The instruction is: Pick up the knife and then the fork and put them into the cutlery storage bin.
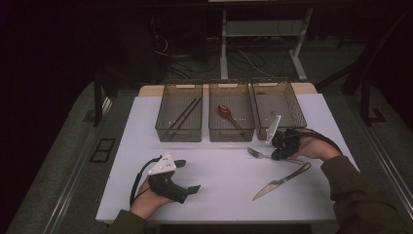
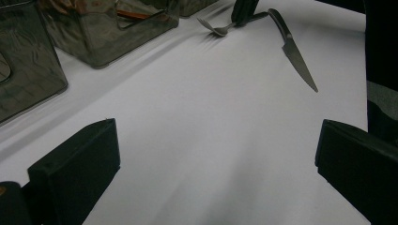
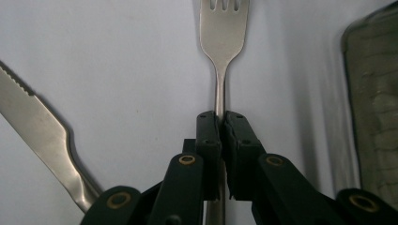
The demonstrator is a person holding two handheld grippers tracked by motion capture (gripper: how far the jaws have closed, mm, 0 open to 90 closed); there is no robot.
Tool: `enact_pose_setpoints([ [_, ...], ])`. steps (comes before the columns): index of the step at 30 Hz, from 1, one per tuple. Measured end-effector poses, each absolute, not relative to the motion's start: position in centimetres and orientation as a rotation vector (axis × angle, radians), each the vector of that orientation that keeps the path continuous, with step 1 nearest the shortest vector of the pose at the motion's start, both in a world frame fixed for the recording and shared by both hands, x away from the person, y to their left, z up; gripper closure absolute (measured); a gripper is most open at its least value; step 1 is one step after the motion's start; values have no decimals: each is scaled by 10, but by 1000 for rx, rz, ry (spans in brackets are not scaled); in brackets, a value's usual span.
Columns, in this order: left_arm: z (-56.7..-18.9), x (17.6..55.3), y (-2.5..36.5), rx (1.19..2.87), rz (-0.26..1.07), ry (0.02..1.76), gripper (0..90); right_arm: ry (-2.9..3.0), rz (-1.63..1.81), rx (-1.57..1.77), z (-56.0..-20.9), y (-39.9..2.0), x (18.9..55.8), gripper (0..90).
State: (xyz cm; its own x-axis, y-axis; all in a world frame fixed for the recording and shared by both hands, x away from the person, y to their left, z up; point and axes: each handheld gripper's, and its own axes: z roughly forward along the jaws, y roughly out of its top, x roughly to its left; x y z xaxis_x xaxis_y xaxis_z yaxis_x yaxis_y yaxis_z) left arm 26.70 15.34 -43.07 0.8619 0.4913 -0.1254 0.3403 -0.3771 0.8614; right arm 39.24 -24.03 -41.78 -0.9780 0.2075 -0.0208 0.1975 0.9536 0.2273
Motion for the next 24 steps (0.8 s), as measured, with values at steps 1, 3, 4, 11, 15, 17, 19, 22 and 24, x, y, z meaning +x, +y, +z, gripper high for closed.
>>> enact_pose_setpoints([
  [1, -431, 267, 153, 1999, 183, 609, 0, 3057, 368, 325, -416, -241, 392, 837],
  [3, -431, 267, 153, 1999, 182, 609, 0, 3051, 413, 335, -412, -241, 392, 837],
  [4, -431, 267, 153, 1999, 182, 609, 0, 3043, 434, 347, -410, -242, 392, 837],
  [11, -431, 267, 153, 1998, 182, 610, 0, 2985, 635, 423, -401, -250, 387, 837],
  [15, -431, 267, 153, 1998, 182, 610, 0, 2940, 758, 479, -396, -256, 381, 837],
  [17, -431, 267, 153, 1997, 183, 611, 0, 2912, 813, 517, -393, -260, 379, 837],
  [19, -430, 267, 153, 1996, 183, 611, 0, 2883, 870, 556, -391, -263, 377, 837],
  [22, -430, 267, 154, 1995, 182, 612, 0, 2822, 947, 628, -387, -270, 375, 837],
  [24, -430, 267, 153, 1996, 183, 611, 0, 2782, 1008, 679, -384, -274, 373, 837],
])
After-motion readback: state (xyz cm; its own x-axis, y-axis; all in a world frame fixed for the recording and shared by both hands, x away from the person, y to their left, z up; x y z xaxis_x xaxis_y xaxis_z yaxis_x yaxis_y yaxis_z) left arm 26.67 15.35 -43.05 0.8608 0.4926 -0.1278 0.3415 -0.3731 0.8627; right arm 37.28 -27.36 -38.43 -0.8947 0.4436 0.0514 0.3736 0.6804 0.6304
